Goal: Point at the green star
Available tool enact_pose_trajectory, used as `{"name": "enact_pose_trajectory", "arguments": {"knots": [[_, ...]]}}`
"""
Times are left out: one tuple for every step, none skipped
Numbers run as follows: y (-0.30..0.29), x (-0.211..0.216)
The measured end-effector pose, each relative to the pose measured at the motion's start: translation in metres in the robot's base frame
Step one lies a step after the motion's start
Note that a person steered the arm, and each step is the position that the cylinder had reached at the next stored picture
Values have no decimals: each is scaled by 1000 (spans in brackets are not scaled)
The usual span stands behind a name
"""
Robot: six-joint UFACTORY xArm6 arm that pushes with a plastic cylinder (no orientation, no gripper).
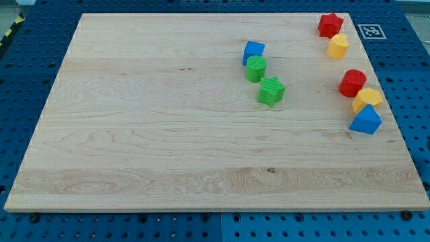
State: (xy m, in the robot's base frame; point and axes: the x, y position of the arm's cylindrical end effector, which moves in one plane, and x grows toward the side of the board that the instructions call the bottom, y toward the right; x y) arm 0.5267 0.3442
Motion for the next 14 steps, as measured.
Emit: {"name": "enact_pose_trajectory", "arguments": {"knots": [[-21,-36],[-25,-41],[-31,-41],[-56,-41],[-75,-40],[-89,-40],[-103,-40],[-122,-40],[-140,-40],[-159,-40],[-173,-40],[-191,-39],[-211,-33],[-205,-32]]}}
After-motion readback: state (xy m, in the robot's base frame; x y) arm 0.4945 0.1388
